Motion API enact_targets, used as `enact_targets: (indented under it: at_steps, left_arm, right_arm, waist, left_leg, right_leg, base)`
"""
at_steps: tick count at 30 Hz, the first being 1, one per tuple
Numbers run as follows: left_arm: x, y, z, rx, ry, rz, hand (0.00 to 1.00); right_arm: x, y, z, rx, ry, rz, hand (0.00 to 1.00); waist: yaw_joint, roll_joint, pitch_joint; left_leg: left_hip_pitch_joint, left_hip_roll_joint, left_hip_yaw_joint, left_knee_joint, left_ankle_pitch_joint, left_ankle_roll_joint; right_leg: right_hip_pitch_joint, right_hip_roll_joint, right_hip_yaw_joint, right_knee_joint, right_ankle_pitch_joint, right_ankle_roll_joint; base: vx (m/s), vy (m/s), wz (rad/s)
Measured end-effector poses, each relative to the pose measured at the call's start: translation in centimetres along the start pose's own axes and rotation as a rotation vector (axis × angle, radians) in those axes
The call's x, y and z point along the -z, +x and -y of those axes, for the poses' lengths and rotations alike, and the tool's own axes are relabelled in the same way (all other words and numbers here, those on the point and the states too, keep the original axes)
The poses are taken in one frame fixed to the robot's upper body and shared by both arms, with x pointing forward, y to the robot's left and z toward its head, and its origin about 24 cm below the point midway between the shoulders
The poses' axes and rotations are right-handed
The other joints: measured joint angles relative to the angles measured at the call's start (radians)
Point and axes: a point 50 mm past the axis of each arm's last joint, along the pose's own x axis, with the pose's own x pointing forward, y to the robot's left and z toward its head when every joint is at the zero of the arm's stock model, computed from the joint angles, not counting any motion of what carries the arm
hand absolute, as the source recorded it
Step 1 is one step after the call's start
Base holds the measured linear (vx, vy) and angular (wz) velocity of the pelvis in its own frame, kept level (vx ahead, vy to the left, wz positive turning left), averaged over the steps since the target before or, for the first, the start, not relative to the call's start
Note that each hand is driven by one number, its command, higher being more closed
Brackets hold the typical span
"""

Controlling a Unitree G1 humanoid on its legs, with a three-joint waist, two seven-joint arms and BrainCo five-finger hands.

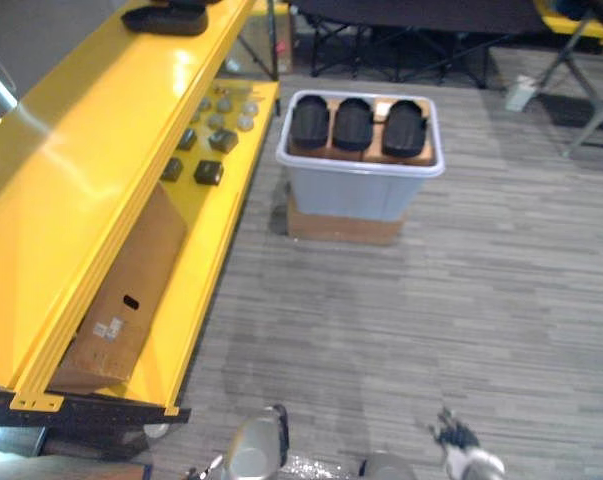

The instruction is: Walk over and take plastic housings, then place them on the shelf

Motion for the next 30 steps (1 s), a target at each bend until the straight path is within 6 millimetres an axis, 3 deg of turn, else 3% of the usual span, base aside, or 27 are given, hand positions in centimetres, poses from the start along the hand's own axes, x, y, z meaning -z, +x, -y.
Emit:
enact_targets:
  at_steps: [2,4,7,8,9,10,11,12,13,14,15,18,20,22,23,24,25,27,28,29,30]
  left_arm:
    - [-0.4,0.0,0.1,0.011,0.023,0.022,0.00]
    - [-1.2,0.1,0.4,0.023,0.041,0.067,0.00]
    - [-3.6,0.3,1.5,0.065,0.071,0.167,0.00]
    - [-5.1,0.3,2.7,0.101,0.080,0.231,0.00]
    - [-5.7,0.3,3.2,0.116,0.083,0.253,0.00]
    - [-7.4,0.3,4.8,0.162,0.077,0.311,0.00]
    - [-8.0,0.3,5.4,0.176,0.079,0.334,0.00]
    - [-9.1,0.3,6.3,0.199,0.098,0.365,0.00]
    - [-9.6,0.3,6.7,0.208,0.094,0.377,0.00]
    - [-9.5,0.3,7.7,0.227,0.067,0.367,0.00]
    - [-8.9,0.3,8.8,0.252,0.039,0.345,0.00]
    - [-7.4,0.4,9.8,0.265,0.046,0.265,0.00]
    - [-6.0,0.6,8.9,0.212,0.046,0.208,0.00]
    - [-4.5,0.8,7.5,0.153,0.024,0.156,0.00]
    - [-3.6,0.9,6.7,0.114,0.016,0.122,0.00]
    - [-2.8,0.8,5.7,0.075,-0.027,0.103,0.00]
    - [-2.9,0.8,5.1,0.059,-0.030,0.115,0.00]
    - [-3.0,0.8,4.8,0.046,-0.058,0.129,0.00]
    - [-3.1,0.8,4.8,0.045,-0.065,0.131,0.00]
    - [-3.2,0.8,4.6,0.037,-0.078,0.137,0.00]
    - [-3.3,0.8,4.5,0.032,-0.081,0.138,0.00]
  right_arm:
    - [0.8,-0.1,-0.1,-0.010,-0.002,-0.037,0.00]
    - [2.9,-0.5,0.1,-0.004,-0.023,-0.122,0.00]
    - [6.9,-1.9,0.1,0.001,-0.023,-0.273,0.00]
    - [7.9,-2.4,0.2,0.010,0.006,-0.307,0.00]
    - [7.8,-2.3,0.2,0.008,0.006,-0.306,0.00]
    - [7.9,-2.4,0.2,0.008,0.010,-0.315,0.00]
    - [8.0,-2.5,0.3,0.013,0.011,-0.317,0.00]
    - [8.5,-2.8,0.5,0.027,0.031,-0.331,0.00]
    - [9.5,-3.4,0.7,0.052,0.062,-0.358,0.00]
    - [9.5,-3.4,0.7,0.059,0.069,-0.359,0.00]
    - [9.0,-3.3,1.4,0.088,0.087,-0.342,0.00]
    - [9.2,-3.4,1.6,0.099,0.100,-0.354,0.00]
    - [9.3,-3.4,1.3,0.084,0.077,-0.367,0.00]
    - [8.9,-3.3,1.7,0.078,0.031,-0.361,0.00]
    - [9.0,-3.4,1.8,0.080,0.003,-0.367,0.00]
    - [9.2,-3.6,2.1,0.088,-0.017,-0.374,0.00]
    - [9.3,-3.6,1.9,0.085,-0.024,-0.368,0.00]
    - [8.6,-3.2,2.0,0.085,-0.040,-0.333,0.00]
    - [8.4,-3.1,1.9,0.083,-0.039,-0.326,0.00]
    - [8.3,-3.0,1.7,0.080,-0.037,-0.317,0.00]
    - [7.9,-2.8,1.6,0.078,-0.034,-0.297,0.00]
  waist:
    - [0.002,-0.034,-0.006]
    - [-0.009,-0.049,-0.011]
    - [-0.022,-0.047,-0.014]
    - [-0.032,-0.025,-0.018]
    - [-0.046,-0.012,-0.023]
    - [-0.067,0.012,-0.025]
    - [-0.076,0.014,-0.025]
    - [-0.078,0.001,-0.033]
    - [-0.078,-0.010,-0.042]
    - [-0.078,0.018,-0.038]
    - [-0.076,0.048,-0.044]
    - [-0.079,0.049,-0.052]
    - [-0.077,0.039,-0.074]
    - [-0.076,0.054,-0.094]
    - [-0.075,0.056,-0.095]
    - [-0.072,0.059,-0.100]
    - [-0.071,0.058,-0.103]
    - [-0.069,0.068,-0.099]
    - [-0.068,0.067,-0.099]
    - [-0.065,0.057,-0.096]
    - [-0.064,0.055,-0.094]
  left_leg:
    - [0.057,-0.027,0.008,0.013,-0.062,0.023]
    - [0.113,-0.037,0.008,0.031,-0.118,0.046]
    - [0.216,-0.021,-0.002,-0.008,-0.140,0.041]
    - [0.249,0.009,-0.016,-0.048,-0.140,0.040]
    - [0.260,0.031,-0.022,-0.066,-0.139,0.035]
    - [0.298,0.073,-0.028,-0.117,-0.128,0.012]
    - [0.314,0.083,-0.030,-0.136,-0.124,0.003]
    - [0.346,0.092,-0.043,-0.158,-0.126,-0.026]
    - [0.372,0.098,-0.062,-0.163,-0.146,-0.064]
    - [0.387,0.124,-0.078,-0.162,-0.154,-0.075]
    - [0.388,0.148,-0.100,-0.167,-0.138,-0.082]
    - [0.432,0.148,-0.127,-0.185,-0.067,-0.085]
    - [0.415,0.152,-0.140,-0.112,-0.054,-0.087]
    - [0.316,0.175,-0.163,0.089,0.002,-0.096]
    - [0.261,0.186,-0.165,0.217,0.118,-0.106]
    - [0.216,0.192,-0.192,0.308,0.274,-0.156]
    - [0.189,0.189,-0.196,0.365,0.289,-0.168]
    - [0.081,0.179,-0.138,0.440,0.103,-0.136]
    - [0.061,0.170,-0.120,0.410,0.072,-0.132]
    - [0.039,0.143,-0.085,0.263,0.036,-0.117]
    - [0.040,0.123,-0.071,0.076,0.040,-0.111]
  right_leg:
    - [-0.065,-0.062,0.003,0.253,-0.014,0.040]
    - [-0.149,-0.115,-0.006,0.492,0.027,0.077]
    - [-0.238,-0.117,-0.083,0.548,-0.059,-0.019]
    - [-0.288,-0.083,-0.139,0.468,-0.074,-0.051]
    - [-0.317,-0.061,-0.162,0.412,-0.074,-0.054]
    - [-0.377,-0.017,-0.167,0.223,-0.022,-0.034]
    - [-0.388,-0.012,-0.161,0.128,0.031,-0.027]
    - [-0.391,-0.010,-0.136,-0.071,0.190,-0.029]
    - [-0.357,-0.017,-0.138,-0.164,0.419,-0.019]
    - [-0.348,0.008,-0.150,-0.150,0.426,-0.060]
    - [-0.352,0.024,-0.157,-0.097,0.387,-0.075]
    - [-0.363,-0.010,-0.158,0.087,0.240,-0.068]
    - [-0.363,-0.011,-0.146,0.129,0.161,-0.053]
    - [-0.335,0.005,-0.169,0.127,0.128,-0.052]
    - [-0.290,0.018,-0.171,0.103,0.119,-0.055]
    - [-0.224,0.039,-0.175,0.029,0.119,-0.064]
    - [-0.197,0.044,-0.175,-0.011,0.126,-0.069]
    - [-0.109,0.045,-0.171,-0.101,0.158,-0.053]
    - [-0.088,0.040,-0.170,-0.122,0.162,-0.047]
    - [-0.052,0.024,-0.170,-0.158,0.169,-0.034]
    - [-0.032,0.015,-0.170,-0.176,0.172,-0.018]
  base:
    - [0.35,0.088,0.09]
    - [0.32,0.011,-0.03]
    - [0.47,-0.093,0.02]
    - [0.30,-0.099,0.07]
    - [0.37,-0.140,0.16]
    - [0.29,-0.134,0.21]
    - [0.41,-0.207,0.28]
    - [0.46,-0.269,0.40]
    - [0.56,-0.337,0.36]
    - [0.53,-0.300,0.26]
    - [0.34,-0.174,0.10]
    - [0.36,-0.193,0.38]
    - [0.27,-0.156,0.23]
    - [0.23,-0.139,0.08]
    - [0.26,-0.126,-0.01]
    - [0.29,-0.083,-0.11]
    - [0.33,-0.015,-0.19]
    - [0.38,0.036,-0.17]
    - [0.34,0.078,-0.07]
    - [0.20,0.103,-0.09]
    - [0.29,0.201,-0.18]
